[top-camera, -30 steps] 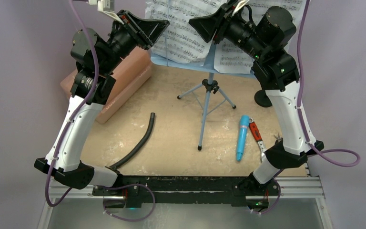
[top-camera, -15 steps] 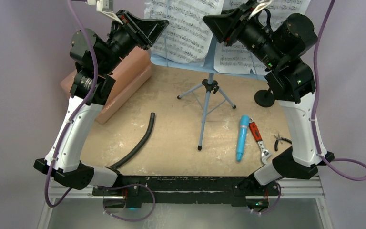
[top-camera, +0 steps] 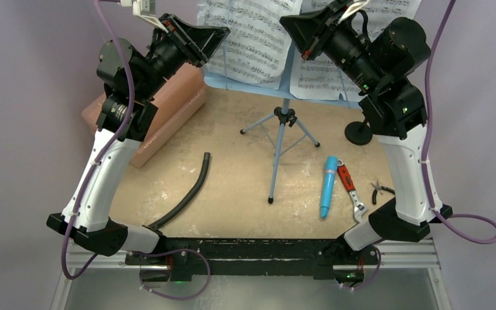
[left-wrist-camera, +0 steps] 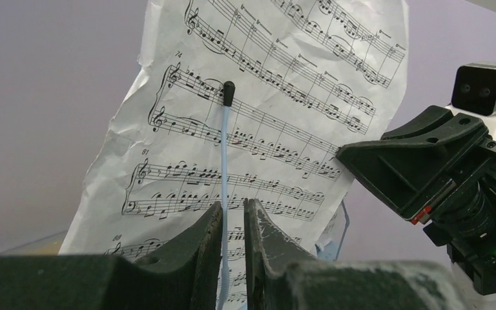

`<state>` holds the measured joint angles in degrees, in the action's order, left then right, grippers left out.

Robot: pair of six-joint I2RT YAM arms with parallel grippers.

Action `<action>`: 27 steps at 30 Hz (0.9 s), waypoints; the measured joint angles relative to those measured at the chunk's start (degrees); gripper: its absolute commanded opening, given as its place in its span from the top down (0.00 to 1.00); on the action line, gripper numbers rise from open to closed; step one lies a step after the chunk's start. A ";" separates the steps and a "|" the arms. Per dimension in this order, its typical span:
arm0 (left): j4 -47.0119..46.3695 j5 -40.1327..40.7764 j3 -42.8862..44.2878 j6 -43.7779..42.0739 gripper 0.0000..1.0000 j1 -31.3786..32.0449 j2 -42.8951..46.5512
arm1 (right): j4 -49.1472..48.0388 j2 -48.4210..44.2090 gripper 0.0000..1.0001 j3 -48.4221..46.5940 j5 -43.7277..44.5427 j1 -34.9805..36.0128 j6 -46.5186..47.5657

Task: Set up the instrument practice props

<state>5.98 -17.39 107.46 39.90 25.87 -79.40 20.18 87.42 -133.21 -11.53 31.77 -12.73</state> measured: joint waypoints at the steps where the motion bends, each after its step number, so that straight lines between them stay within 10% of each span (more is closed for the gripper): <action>1: 0.07 0.00 0.00 0.00 0.79 0.00 -0.09 | -0.13 0.24 1.00 -0.17 0.00 0.00 0.00; 6: 1.40 0.09 0.00 -0.07 0.64 0.02 -0.52 | -0.50 1.07 1.00 -0.28 0.02 0.00 0.02; 17: 2.64 1.14 0.00 -0.02 0.93 0.02 -0.52 | -0.87 1.53 1.00 -0.31 0.00 0.00 0.02; 27: 2.12 0.31 0.00 0.04 1.00 0.02 -0.52 | -1.07 2.49 1.00 -1.42 -0.13 0.00 0.00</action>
<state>8.10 -17.08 107.46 39.94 25.89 -79.92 19.11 89.91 -134.63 -11.66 31.77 -12.73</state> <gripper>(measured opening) 0.013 0.004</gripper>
